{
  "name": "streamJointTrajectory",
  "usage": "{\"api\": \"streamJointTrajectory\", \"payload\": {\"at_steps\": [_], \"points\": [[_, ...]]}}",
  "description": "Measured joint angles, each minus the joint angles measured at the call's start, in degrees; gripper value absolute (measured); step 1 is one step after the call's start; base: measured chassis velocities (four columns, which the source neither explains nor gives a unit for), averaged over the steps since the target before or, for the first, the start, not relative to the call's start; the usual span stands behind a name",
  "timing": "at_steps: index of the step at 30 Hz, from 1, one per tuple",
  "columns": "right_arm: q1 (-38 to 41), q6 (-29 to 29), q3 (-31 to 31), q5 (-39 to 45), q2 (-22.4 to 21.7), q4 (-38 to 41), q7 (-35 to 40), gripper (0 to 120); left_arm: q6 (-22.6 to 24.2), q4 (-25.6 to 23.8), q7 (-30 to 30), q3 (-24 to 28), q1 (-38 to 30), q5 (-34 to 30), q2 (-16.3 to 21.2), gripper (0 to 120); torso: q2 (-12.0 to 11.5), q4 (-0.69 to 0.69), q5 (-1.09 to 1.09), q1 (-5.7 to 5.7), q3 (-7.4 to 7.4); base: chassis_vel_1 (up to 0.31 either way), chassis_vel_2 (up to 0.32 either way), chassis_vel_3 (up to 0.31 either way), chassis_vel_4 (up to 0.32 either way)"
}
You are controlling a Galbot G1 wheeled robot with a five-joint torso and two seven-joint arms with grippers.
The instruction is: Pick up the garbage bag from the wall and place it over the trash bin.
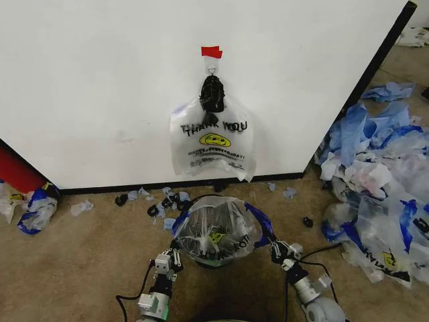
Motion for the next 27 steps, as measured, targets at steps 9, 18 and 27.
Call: {"api": "streamJointTrajectory", "payload": {"at_steps": [9,18,27], "points": [[-0.71,0.05,0.54,1.55,-1.40,0.68,-1.61,0,1.66,-4.06,-0.94,-0.14,3.48,-0.88,5.36,0,-0.11,0.01,-0.37,0.02,0.07,0.000,0.000,0.000,0.000],[-1.13,0.09,0.52,2.75,-2.11,1.72,-3.01,0,1.76,-4.97,-0.71,-4.27,9.28,-0.75,7.68,0,-0.07,0.01,-0.34,0.01,0.05,0.000,0.000,0.000,0.000],[-1.23,0.01,0.30,2.92,-2.81,2.71,-3.15,0,1.75,-3.77,-1.65,-4.63,8.21,1.27,6.49,0,-0.06,-0.01,-0.21,0.01,0.03,0.000,0.000,0.000,0.000]]}}
